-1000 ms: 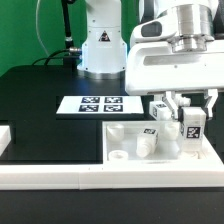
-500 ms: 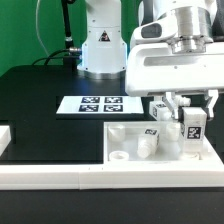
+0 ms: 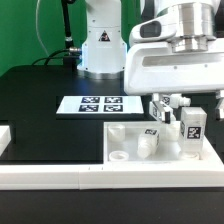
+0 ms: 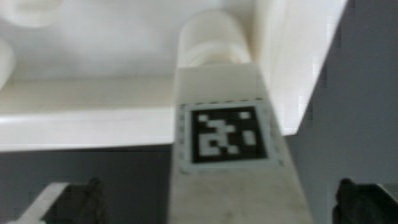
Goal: Assemble one leg
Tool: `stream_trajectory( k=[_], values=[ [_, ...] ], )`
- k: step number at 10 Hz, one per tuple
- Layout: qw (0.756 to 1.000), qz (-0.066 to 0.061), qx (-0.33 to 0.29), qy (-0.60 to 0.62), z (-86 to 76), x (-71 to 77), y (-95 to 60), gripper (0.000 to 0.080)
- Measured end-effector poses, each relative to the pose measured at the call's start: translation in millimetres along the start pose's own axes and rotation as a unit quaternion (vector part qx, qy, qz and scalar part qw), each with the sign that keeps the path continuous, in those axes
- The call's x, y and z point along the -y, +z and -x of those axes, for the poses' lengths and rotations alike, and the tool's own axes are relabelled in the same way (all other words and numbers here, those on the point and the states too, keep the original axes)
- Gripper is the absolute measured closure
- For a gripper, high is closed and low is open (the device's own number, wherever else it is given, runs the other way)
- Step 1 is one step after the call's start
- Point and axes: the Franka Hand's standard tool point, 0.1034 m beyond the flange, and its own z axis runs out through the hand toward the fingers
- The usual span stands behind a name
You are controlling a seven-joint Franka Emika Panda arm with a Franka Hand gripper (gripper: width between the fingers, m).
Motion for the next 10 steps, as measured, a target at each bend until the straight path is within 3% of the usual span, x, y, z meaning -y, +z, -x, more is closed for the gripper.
stream_trajectory(
  k=[3,5,6,7,8,9,10],
  values=[
    [0.993,0.001,0.117,0.015,-3.7,0.0,0.5,0.0151],
    [0.993,0.003,0.112,0.021,-2.0,-7.2,4.9,0.0151],
    [0.993,0.005,0.113,0.037,-1.9,-6.4,4.9,0.0269],
    [0.993,0.006,0.112,0.046,-2.0,-6.5,5.0,0.0269],
    [0.991,0.008,0.112,0.067,-1.8,-6.4,5.2,0.0453],
    [0.987,0.014,0.112,0.112,-1.8,-6.8,5.1,0.0514],
    [0.983,0.018,0.111,0.145,-1.8,-7.8,5.2,0.0514]
  ],
)
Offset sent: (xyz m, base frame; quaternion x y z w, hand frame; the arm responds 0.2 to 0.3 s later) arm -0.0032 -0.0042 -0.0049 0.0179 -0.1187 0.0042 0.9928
